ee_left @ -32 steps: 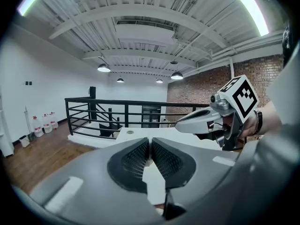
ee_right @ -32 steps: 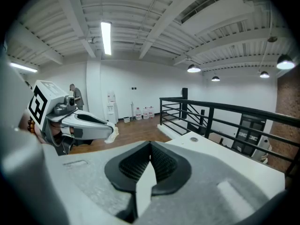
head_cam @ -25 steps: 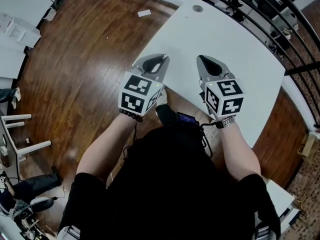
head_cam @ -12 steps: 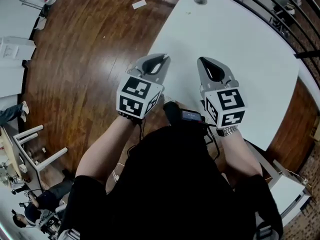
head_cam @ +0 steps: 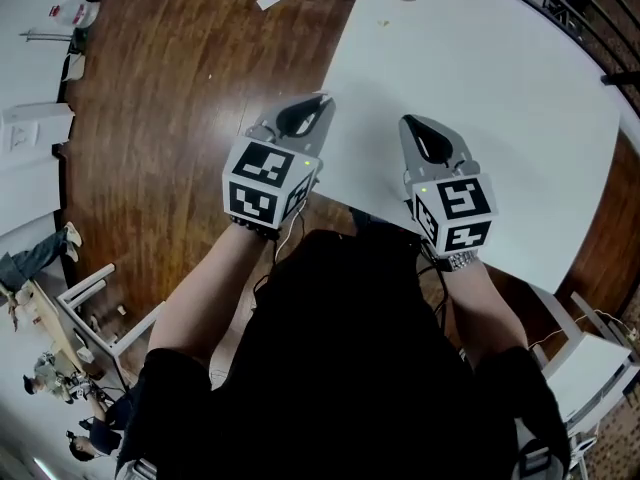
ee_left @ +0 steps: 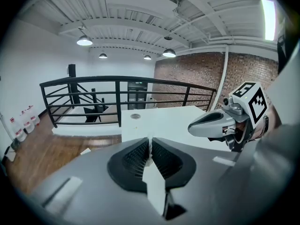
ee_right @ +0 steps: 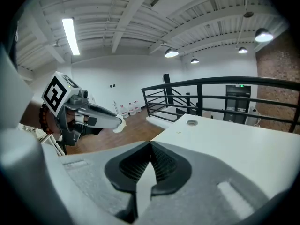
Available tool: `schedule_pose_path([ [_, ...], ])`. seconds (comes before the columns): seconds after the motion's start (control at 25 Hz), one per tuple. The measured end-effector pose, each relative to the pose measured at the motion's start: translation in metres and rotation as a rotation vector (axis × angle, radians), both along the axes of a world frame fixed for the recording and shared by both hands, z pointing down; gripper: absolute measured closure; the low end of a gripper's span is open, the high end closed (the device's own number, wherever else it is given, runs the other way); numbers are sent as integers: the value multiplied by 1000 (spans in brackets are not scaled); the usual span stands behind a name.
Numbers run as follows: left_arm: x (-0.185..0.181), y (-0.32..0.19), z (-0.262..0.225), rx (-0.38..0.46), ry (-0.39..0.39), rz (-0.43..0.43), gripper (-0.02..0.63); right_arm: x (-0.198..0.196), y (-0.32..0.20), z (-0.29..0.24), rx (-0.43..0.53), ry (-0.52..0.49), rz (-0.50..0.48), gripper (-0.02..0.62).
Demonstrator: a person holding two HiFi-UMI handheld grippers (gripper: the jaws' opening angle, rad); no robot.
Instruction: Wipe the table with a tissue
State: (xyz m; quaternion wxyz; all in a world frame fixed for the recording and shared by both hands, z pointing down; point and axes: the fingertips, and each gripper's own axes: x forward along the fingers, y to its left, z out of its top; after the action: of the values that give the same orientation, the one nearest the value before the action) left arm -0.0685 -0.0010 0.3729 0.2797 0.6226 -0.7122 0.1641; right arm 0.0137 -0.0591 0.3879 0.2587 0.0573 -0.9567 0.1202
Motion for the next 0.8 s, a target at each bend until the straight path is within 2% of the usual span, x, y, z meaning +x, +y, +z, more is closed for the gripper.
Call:
schedule_pose_path([
  [0.16,-14,-5,6,-6,-3,17,571,-10,-3,4,3,-6,29,603],
  [0.44,-16,-9,13,11,11,122,571,-19,7,0,29,-11,115,603],
  [0.64,-30,-1,3,49,19,208,571,-30,18,-11,64,-5,211,603],
  [0.8,-37,24,0,75,40,308,571,-37,51,-18,94,14,319,603],
])
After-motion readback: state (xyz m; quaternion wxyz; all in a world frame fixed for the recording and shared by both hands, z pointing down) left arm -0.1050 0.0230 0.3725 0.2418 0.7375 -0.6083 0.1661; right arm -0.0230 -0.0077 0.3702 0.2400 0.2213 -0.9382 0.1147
